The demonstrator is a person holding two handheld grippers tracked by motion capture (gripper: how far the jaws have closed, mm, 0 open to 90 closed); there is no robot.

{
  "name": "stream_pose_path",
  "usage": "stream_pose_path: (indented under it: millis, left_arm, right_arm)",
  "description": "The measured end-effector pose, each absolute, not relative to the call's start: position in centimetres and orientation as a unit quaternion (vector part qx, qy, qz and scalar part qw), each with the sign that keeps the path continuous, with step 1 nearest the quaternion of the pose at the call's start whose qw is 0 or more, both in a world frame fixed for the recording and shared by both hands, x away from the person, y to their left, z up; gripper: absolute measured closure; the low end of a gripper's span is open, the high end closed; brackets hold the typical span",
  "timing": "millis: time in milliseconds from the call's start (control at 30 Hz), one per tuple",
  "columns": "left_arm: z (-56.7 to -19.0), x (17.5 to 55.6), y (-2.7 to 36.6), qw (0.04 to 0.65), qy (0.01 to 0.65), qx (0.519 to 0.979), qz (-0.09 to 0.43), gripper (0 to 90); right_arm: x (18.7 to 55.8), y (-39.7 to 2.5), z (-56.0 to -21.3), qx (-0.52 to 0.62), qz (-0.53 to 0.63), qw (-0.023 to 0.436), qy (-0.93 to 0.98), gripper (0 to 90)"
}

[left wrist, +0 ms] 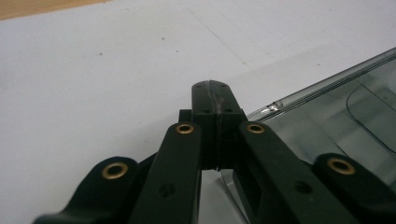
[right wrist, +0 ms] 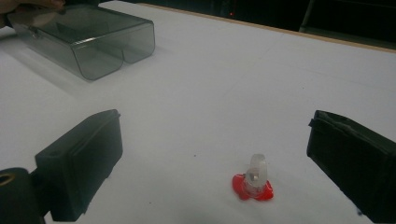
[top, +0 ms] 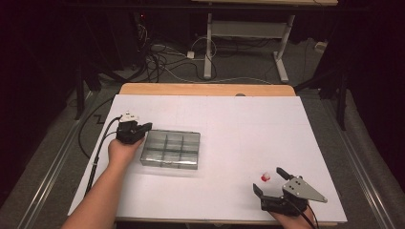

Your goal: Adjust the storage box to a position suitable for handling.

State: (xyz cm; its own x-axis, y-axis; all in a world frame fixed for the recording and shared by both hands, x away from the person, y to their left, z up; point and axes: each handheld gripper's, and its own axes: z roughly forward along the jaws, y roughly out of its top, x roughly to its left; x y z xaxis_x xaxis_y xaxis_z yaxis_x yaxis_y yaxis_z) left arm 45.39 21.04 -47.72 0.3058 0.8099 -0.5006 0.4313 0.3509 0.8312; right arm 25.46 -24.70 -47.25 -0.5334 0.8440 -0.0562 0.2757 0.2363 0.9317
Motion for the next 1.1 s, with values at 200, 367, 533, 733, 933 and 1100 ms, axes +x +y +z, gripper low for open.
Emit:
stream_pose_path:
  millis: [200,367,533,733,933,1100]
  left_arm:
    - [-47.7,44.6,19.8,0.598,0.559,0.554,0.15,88.2]
    - [-47.7,43.8,18.6,0.602,0.554,0.558,0.141,88.2]
    - [-47.7,42.9,17.3,0.603,0.549,0.564,0.13,88.2]
    - [-47.6,41.6,15.9,0.602,0.535,0.58,0.12,88.2]
    - [-47.6,40.3,15.0,0.603,0.522,0.592,0.112,88.2]
    - [-47.7,39.0,14.1,0.607,0.509,0.601,0.108,88.1]
  right_arm:
    - [25.5,-24.6,-47.3,0.383,0.485,0.291,0.731,3.8]
    - [25.5,-24.6,-47.3,0.385,0.486,0.29,0.729,3.8]
    - [25.6,-24.6,-47.3,0.385,0.485,0.289,0.73,3.8]
    - [25.6,-24.6,-47.4,0.386,0.486,0.288,0.729,3.8]
    - [25.6,-24.7,-47.4,0.386,0.486,0.287,0.729,3.8]
    - [25.6,-24.9,-47.3,0.387,0.488,0.288,0.727,3.8]
